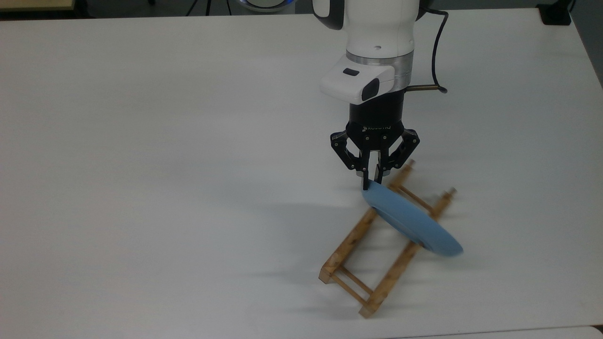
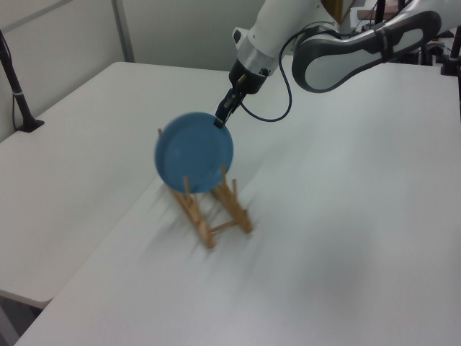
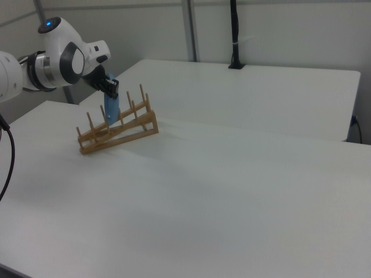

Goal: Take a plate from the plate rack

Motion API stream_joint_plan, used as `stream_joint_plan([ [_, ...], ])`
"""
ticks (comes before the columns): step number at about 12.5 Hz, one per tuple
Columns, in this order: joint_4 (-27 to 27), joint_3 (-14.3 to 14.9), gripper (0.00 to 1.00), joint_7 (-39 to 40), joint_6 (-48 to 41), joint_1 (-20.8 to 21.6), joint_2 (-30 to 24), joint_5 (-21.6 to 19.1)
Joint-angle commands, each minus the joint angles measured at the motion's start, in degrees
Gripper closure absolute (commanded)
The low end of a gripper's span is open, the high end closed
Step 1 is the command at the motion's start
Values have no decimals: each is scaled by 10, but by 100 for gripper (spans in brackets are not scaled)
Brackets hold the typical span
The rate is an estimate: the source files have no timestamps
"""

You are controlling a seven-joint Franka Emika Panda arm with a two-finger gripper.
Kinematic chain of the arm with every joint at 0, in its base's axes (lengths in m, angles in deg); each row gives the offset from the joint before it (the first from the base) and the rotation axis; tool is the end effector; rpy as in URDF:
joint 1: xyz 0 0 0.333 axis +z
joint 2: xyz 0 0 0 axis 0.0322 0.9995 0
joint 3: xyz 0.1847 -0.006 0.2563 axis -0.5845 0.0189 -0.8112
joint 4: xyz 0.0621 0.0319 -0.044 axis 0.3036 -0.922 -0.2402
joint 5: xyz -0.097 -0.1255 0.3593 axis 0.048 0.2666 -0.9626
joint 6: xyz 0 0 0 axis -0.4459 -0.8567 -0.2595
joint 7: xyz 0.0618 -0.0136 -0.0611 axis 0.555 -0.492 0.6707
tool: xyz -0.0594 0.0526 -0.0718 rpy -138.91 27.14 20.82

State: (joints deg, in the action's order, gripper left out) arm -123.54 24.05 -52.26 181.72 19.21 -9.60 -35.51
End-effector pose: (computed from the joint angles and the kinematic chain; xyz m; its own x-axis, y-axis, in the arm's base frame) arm 0.7002 0.2210 0.4875 0.8487 0.0152 0.5287 0.0482 -0.9977 -0.0486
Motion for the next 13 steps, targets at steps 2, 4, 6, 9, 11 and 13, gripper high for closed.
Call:
stream_joint_plan([
  [2,-10,-2,82,-11,2,2,-22,11],
  [4,-10,-2,82,-10,-1,2,-32,11],
  [6,-10,-2,82,-10,-3,3,-41,11],
  [9,-10,-3,82,-10,-5,2,-42,16],
  [11,-11,-4,74,-12,-5,2,-39,39],
  [13,-11,-4,47,-12,-5,2,-35,42],
])
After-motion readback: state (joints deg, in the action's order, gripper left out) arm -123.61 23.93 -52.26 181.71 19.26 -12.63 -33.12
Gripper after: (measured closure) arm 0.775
